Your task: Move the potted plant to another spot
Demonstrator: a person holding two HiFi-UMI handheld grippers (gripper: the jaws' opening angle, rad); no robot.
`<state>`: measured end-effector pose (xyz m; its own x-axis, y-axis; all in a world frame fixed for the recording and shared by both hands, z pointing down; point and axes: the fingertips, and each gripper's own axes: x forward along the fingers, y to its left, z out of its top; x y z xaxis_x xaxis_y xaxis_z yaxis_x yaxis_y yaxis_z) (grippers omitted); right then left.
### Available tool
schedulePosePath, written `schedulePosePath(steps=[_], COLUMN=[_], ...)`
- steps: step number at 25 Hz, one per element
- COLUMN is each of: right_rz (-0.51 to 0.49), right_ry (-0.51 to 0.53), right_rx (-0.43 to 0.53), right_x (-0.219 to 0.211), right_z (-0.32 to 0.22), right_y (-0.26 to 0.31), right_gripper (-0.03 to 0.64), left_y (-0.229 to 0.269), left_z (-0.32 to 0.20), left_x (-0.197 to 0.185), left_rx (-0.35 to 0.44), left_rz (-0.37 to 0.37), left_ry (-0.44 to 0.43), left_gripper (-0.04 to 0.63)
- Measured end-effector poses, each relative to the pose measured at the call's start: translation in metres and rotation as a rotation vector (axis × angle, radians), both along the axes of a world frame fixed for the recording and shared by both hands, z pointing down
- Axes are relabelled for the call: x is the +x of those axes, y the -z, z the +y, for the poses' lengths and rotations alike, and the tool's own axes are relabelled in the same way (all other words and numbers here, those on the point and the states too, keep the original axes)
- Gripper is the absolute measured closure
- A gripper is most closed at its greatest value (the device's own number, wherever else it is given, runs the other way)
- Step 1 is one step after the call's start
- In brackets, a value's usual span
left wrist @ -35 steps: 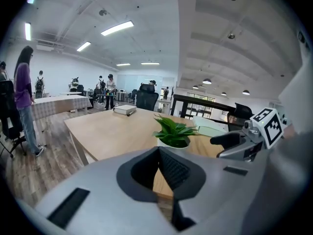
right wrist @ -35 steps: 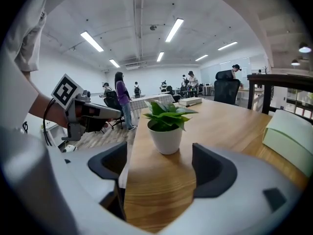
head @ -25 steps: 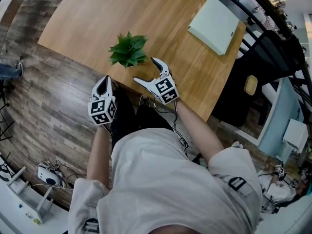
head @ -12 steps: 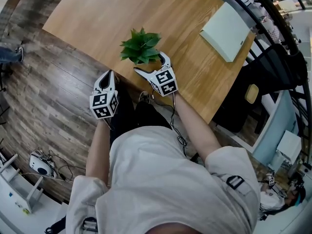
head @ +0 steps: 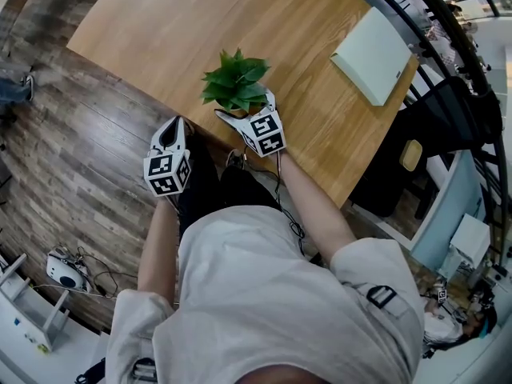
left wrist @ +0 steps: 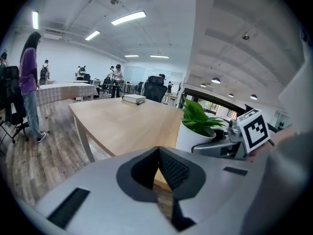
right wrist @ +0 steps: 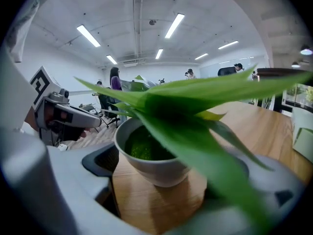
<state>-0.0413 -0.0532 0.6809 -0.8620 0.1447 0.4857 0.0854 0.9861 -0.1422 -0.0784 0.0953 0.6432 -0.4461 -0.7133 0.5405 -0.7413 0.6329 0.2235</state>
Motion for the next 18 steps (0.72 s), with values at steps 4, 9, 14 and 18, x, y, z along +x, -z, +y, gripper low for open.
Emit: schedulePosePath(steps=[4, 9, 14, 18], right_rz=[-0.007, -0.015, -0.018, -0.02], right_ry=[-0.024, -0.032, -0.059, -0.082], right_rx=[-0.016, -0.005, 0.0, -0.011], right_x=[-0.009, -0.02, -0.037, -0.043], right_z=[-0.002, -0.002, -0.009, -0.011], right_y=[0.0, 0.001, 0.001, 0.003], right_gripper=[0.092, 0.091, 0.089, 0.094], left_y=[-0.004, -0.005, -0.007, -0.007], left_z=[-0.001, -0.004, -0.009, -0.011], left_x=[-0.007, -0.015, -0.032, -0.043], left_rx=[0.006, 0.001, -0.005, -0.011], left_rz=[0.014, 0.025, 0.032, 0.038], left_ry=[-0.012, -0.032, -0.057, -0.071], left_gripper=[0.583, 0.583, 0.583, 0.583])
